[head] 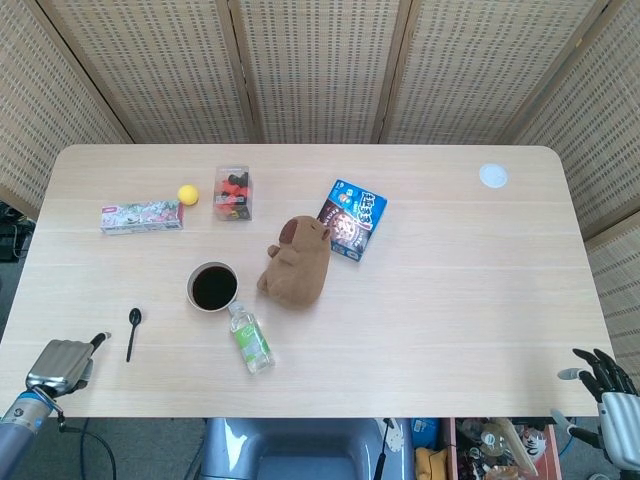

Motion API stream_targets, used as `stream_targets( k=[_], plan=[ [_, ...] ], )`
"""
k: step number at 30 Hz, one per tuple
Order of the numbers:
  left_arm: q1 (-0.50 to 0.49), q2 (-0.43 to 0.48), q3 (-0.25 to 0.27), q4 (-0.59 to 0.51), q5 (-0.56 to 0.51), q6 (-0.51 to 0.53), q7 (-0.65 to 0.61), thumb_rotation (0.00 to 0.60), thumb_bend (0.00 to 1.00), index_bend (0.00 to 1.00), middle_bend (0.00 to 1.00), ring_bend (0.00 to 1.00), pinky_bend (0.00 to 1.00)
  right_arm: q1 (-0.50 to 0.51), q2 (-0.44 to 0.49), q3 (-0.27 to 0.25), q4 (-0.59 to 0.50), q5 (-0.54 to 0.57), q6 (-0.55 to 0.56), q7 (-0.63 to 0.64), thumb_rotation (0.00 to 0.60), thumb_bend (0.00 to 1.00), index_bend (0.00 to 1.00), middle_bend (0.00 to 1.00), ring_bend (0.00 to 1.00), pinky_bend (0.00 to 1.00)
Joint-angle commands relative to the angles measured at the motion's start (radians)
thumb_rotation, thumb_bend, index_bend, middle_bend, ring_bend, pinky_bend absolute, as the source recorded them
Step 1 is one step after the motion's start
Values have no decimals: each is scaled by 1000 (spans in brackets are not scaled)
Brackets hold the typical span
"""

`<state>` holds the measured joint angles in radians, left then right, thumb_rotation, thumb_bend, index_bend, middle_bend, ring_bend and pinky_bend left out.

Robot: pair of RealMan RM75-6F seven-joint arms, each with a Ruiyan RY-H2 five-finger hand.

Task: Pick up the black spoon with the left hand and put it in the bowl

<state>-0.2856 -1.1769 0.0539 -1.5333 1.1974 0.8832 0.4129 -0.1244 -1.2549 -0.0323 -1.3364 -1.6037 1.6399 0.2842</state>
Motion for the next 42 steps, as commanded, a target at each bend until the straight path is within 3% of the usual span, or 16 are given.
stream_targets(
  k=[1,25,42],
  plan=[
    [-12,-8,1,11,-15,-12,10,600,771,147,814,582,638,0,-1,-1,0,1,-3,-1,600,299,429,267,130,217],
    [-126,-102,-19,114,-156,-94,56,600,772,139,812,582,638,-4,3,1,2,18,-15,-1,600,299,429,267,130,217],
    [-188,-137,-13,126,-220,-100,102,600,772,138,812,582,638,-16,2,1,12,27,-13,9,600,299,429,267,130,217]
  ],
)
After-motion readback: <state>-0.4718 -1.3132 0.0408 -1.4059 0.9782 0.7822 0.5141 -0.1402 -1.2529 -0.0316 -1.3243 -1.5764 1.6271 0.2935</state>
